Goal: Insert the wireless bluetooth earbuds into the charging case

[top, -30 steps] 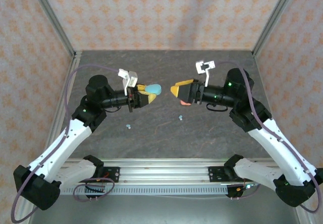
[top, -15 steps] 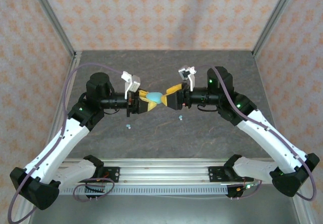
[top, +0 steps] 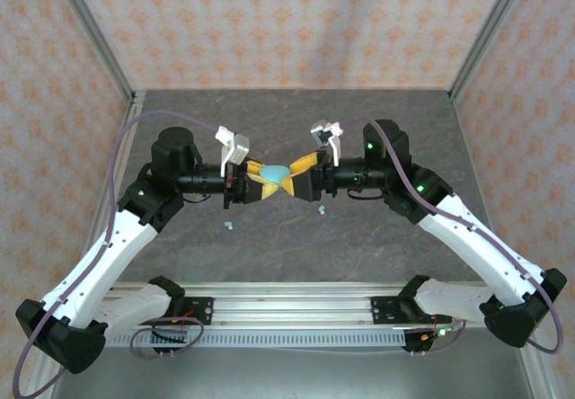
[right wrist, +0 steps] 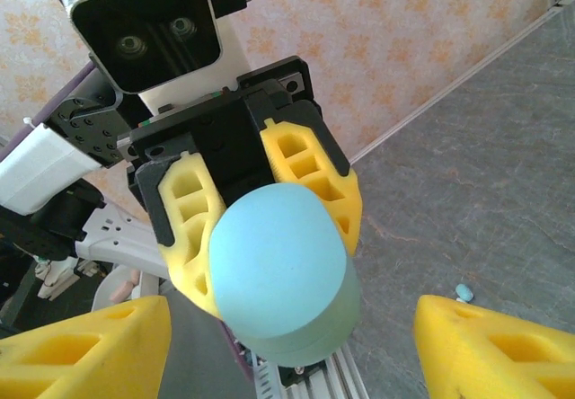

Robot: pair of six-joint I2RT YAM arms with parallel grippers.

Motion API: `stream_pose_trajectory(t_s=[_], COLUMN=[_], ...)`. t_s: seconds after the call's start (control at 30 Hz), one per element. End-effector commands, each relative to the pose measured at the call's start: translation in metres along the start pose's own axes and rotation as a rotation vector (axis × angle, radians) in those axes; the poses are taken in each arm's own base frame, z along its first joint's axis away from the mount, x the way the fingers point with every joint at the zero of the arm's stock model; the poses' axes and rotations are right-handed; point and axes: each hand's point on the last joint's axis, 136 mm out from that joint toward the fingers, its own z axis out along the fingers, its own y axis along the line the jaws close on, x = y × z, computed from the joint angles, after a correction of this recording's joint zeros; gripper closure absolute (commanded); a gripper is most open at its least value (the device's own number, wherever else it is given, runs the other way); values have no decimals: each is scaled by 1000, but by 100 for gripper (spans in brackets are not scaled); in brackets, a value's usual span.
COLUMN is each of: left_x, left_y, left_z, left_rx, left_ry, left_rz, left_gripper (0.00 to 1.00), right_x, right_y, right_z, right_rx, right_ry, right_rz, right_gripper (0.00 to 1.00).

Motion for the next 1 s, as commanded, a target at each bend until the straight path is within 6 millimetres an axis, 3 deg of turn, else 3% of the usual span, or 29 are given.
stream_pose_trajectory(t_s=[0.0, 0.27, 0.47, 0.7, 0.97], left_x=[-9, -11, -11, -10, -8], left_y=[-14, -18, -21, -23, -24], left_z=[-2, -2, -1, -2, -3], left_rx=[49, 59, 72, 73, 72], left_ry=[-5, -2, 4, 9, 12], left_rz=[40, 44, 50, 59, 66], left_gripper=[91, 91, 91, 91, 91], right_x=[-8, -7, -15, -26, -38], right_y=[9, 5, -3, -27, -41], right_z=[3, 9, 11, 9, 4], right_rx=[-47, -50, -6, 126, 159], right_ry=[-18, -1, -26, -93, -173], right_rz=[-60, -59, -26, 31, 120], right_gripper=[29, 33, 45, 61, 61])
